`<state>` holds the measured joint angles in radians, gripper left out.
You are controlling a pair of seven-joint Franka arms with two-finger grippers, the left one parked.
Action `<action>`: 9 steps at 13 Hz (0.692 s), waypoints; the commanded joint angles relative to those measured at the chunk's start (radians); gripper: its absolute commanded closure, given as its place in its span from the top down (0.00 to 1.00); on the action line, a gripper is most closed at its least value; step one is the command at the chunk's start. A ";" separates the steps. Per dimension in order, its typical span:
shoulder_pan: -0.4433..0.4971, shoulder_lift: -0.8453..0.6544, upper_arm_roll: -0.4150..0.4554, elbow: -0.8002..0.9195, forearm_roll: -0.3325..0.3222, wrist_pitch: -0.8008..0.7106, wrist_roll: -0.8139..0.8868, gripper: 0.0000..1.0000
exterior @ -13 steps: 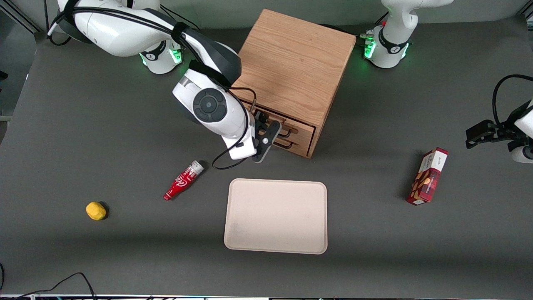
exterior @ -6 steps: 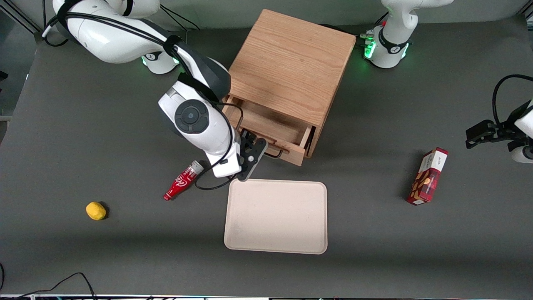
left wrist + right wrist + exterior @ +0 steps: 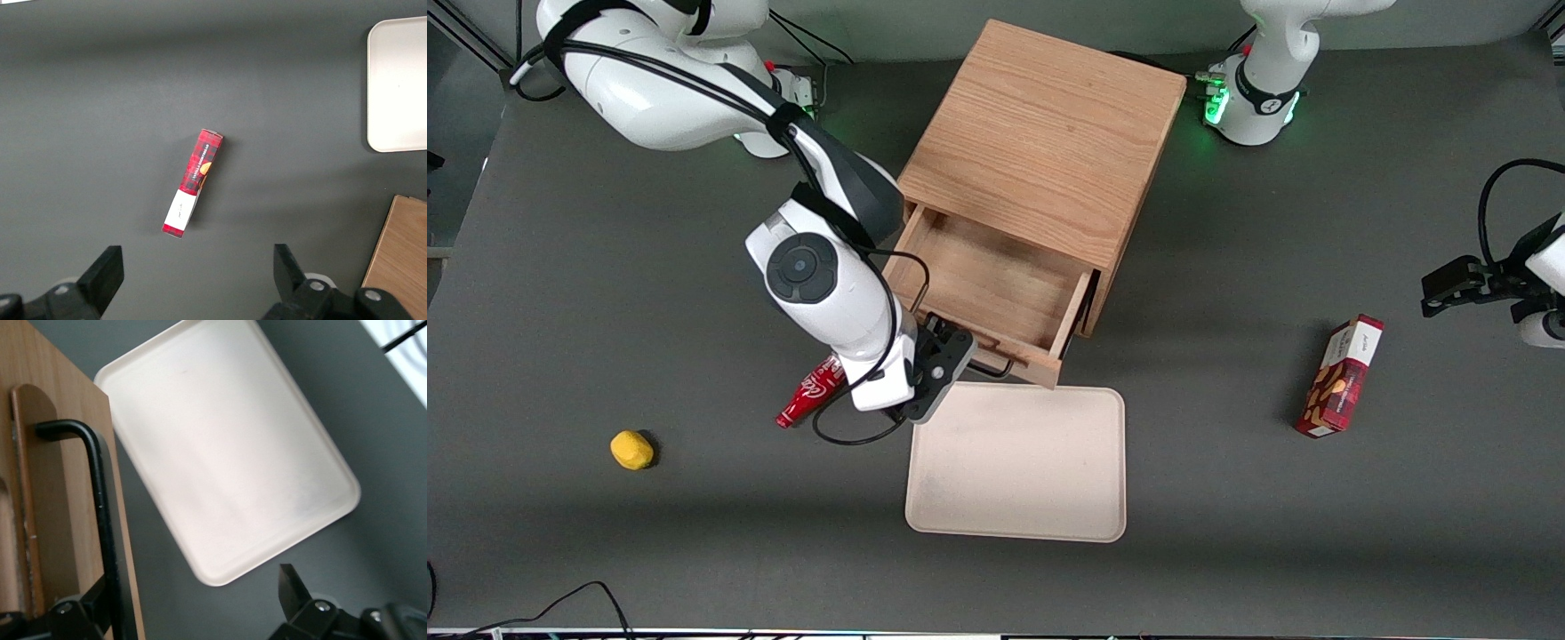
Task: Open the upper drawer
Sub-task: 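Pull the handle outward with the right gripper, sliding the drawer open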
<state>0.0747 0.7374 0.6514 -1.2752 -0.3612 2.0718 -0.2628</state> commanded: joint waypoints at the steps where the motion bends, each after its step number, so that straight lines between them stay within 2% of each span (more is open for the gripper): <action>1: 0.010 0.025 -0.029 0.054 -0.033 0.033 -0.036 1.00; 6: 0.007 0.030 -0.038 0.085 -0.015 0.030 -0.013 1.00; 9: 0.008 0.030 -0.039 0.077 0.083 0.030 -0.004 1.00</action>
<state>0.0736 0.7581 0.6213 -1.2288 -0.3292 2.0870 -0.2792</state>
